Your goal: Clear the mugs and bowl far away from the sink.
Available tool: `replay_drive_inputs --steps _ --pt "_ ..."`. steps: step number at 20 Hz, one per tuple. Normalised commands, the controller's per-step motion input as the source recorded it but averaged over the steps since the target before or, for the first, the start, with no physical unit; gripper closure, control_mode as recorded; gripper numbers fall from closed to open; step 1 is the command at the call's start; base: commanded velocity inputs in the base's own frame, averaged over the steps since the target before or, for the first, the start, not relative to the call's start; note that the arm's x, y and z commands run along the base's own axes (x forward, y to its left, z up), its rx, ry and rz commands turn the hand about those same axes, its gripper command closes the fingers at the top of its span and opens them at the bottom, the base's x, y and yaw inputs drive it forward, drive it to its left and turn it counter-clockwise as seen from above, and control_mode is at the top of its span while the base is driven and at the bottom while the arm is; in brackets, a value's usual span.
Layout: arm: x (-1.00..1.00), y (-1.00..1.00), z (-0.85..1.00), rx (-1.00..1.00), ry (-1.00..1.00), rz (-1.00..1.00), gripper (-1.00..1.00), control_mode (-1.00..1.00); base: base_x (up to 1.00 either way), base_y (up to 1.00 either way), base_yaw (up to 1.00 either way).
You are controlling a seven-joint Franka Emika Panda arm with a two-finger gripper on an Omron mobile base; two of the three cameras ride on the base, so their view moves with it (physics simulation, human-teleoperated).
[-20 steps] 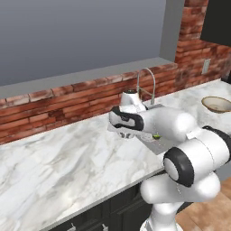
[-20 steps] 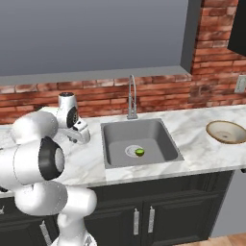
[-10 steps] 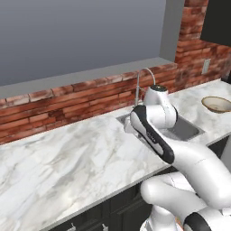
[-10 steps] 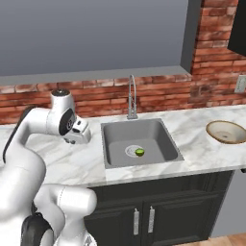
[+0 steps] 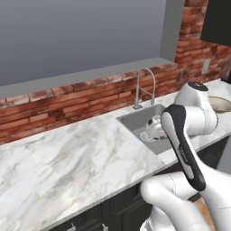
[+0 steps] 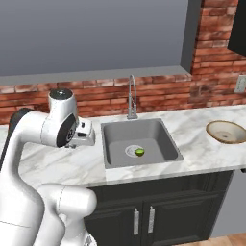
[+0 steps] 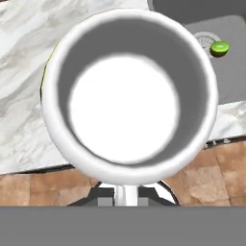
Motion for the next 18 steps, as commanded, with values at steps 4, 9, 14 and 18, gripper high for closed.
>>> replay_drive_inputs --steps 4,9,14,18 --pt "-0.57 -0.08 0.17 -0.06 -0.1 0.09 1.0 -1.0 0.0 0.0 0.0" --pt "0.0 0.0 0.0 0.0 0.0 0.0 1.0 1.0 -0.45 -0.01 -0.13" --pt "0.0 0.0 0.0 0.0 0.0 0.0 1.0 1.0 -0.32 -0.38 -0.59" --pt "0.0 0.0 0.0 0.0 0.0 0.0 1.0 1.0 -0.27 -0.39 -0.62"
